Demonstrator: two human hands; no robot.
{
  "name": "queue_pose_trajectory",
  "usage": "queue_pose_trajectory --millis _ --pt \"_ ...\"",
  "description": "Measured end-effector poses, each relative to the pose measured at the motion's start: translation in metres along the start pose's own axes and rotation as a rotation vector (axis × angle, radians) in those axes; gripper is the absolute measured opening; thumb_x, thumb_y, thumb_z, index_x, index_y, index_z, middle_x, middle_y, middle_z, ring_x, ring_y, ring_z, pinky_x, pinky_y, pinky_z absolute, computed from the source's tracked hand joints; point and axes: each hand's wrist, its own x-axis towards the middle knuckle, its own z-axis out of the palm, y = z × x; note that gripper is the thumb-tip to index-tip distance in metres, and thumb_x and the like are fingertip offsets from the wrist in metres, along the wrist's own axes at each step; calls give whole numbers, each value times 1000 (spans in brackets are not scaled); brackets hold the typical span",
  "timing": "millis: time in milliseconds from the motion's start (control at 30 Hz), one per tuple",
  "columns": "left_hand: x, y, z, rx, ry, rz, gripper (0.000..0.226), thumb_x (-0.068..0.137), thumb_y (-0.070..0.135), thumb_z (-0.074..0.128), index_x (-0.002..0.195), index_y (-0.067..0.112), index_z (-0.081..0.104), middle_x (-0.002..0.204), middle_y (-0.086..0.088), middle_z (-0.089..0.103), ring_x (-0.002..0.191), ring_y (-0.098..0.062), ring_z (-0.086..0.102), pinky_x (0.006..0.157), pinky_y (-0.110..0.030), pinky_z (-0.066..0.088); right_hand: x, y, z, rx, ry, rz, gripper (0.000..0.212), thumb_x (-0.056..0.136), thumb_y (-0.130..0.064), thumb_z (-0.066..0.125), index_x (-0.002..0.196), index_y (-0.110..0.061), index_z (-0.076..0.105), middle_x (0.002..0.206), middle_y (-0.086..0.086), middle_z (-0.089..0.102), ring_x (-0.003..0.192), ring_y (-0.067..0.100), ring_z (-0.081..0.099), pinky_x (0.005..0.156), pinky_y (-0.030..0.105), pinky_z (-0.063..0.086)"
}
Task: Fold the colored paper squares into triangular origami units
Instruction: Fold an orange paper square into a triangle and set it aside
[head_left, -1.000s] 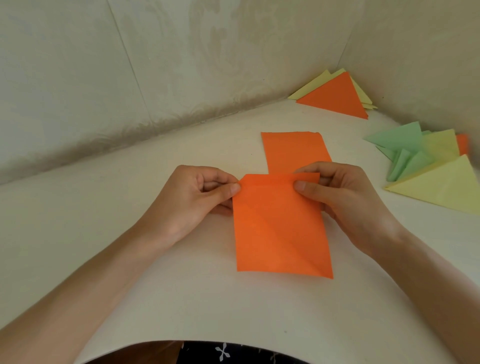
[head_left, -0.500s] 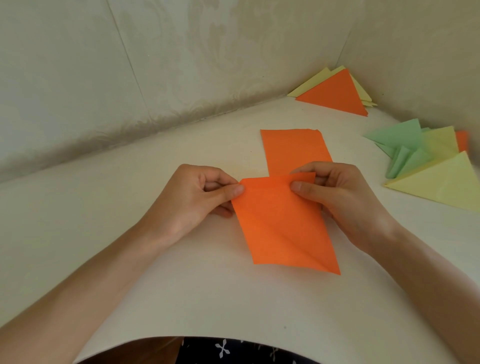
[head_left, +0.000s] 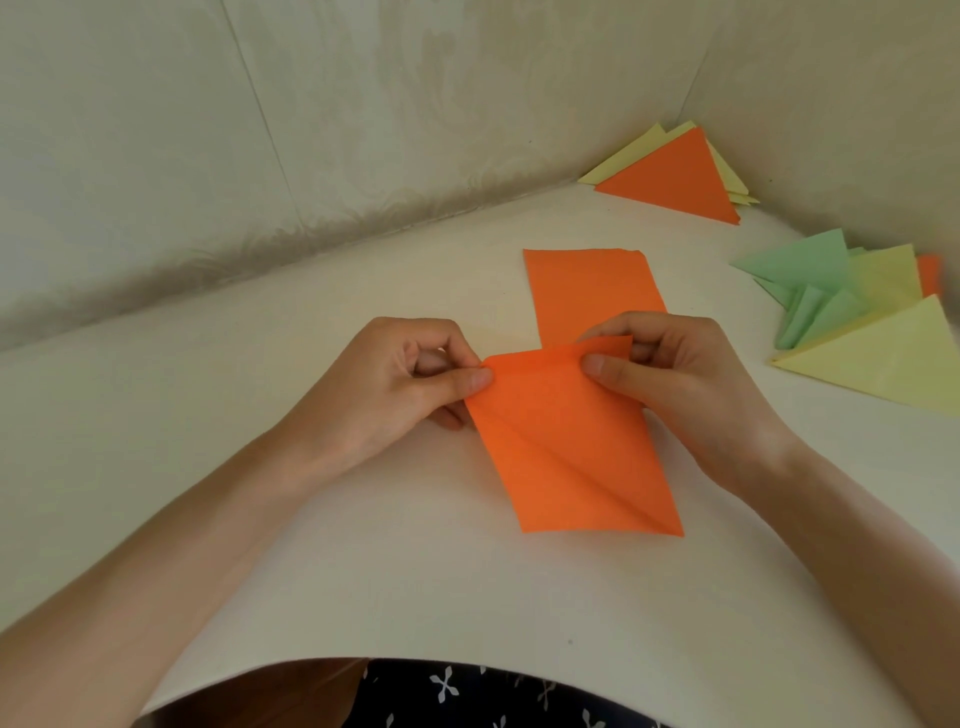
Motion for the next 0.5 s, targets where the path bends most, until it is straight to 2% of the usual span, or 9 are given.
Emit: queue_pose_trajectory --millis 133,267,400,500 --pt "0 1 0 -16 -22 -24 12 84 11 63 80 0 62 69 -5 72 63 -14 68 61 -22 55 0 0 -1 -5 -6 -5 20 86 6 59 83 -11 68 65 -3 64 63 8 58 58 15 46" --pt "0 3 0 -62 19 -11 15 79 21 63 81 7 66 68 -2 71 59 -11 67 59 -21 54 1 1 -1 -39 8 -16 21 85 5 60 82 -14 68 69 3 62 66 13 55 58 17 43" --pt "0 0 0 29 35 65 13 89 12 58 80 7 66 68 1 71 60 -10 66 58 -22 53 0 0 0 -23 -11 -15 23 85 7 59 81 -14 67 61 -8 62 60 4 55 55 13 43" --pt "-1 0 1 91 66 118 14 91 9 56 81 5 65 66 3 70 58 -9 65 57 -22 52 0 0 0 -34 -7 -22 21 86 5 60 82 -15 67 65 5 58 61 11 50 53 14 39"
